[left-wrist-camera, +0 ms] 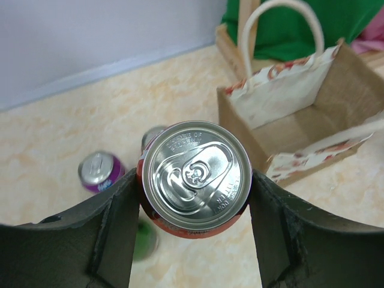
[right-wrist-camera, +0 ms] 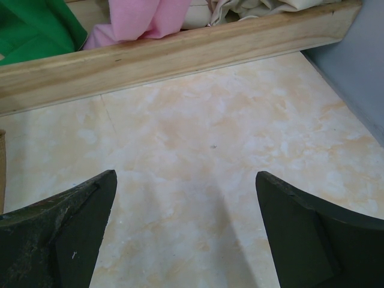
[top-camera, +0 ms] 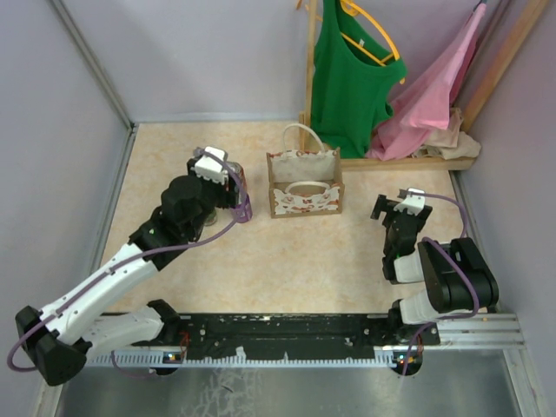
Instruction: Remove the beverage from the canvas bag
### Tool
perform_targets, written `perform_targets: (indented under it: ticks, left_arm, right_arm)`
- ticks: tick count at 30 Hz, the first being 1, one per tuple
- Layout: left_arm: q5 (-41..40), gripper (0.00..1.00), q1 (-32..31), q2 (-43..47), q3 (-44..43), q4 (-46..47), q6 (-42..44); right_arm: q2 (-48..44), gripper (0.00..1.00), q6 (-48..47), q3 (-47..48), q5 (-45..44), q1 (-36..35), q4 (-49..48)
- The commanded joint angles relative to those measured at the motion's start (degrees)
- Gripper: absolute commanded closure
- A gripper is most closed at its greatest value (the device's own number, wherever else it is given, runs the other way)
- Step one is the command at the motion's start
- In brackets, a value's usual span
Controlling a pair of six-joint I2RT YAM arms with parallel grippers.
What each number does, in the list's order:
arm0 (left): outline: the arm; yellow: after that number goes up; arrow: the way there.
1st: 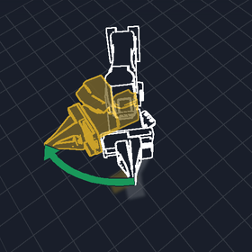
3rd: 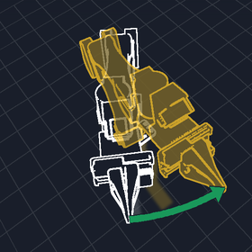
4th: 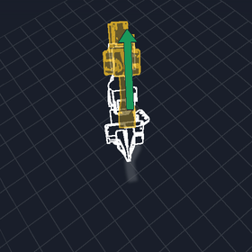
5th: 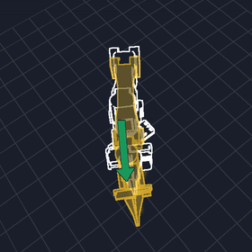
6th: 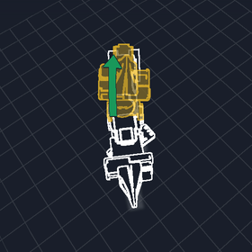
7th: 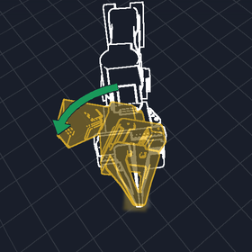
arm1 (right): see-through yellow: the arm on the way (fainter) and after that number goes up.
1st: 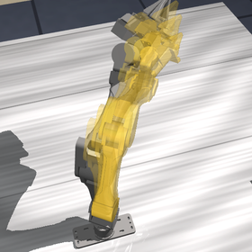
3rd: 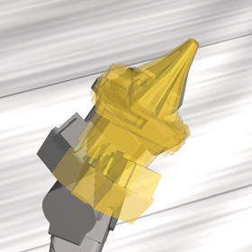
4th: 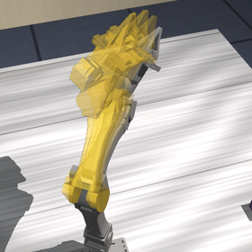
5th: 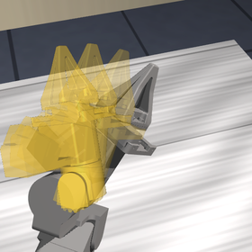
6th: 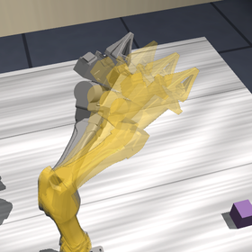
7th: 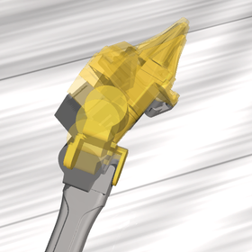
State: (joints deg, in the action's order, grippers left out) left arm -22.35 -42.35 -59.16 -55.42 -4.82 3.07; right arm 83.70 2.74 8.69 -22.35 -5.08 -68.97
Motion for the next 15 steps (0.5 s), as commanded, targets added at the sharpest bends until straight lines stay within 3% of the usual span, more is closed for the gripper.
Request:
perform_targets:
  ticks: [1,15]
  left_arm:
    - [-6.90,1.00,-0.02,6.50,7.06,4.33,-6.19]
    - [-6.66,1.00,-0.02,11.71,19.23,-0.13,-15.39]
  right_arm:
    - [-0.56,0.01,-0.13,1.07,-0.10,0.25,-2.68]
    - [-0.56,0.01,-0.11,1.07,-0.06,0.25,-2.66]
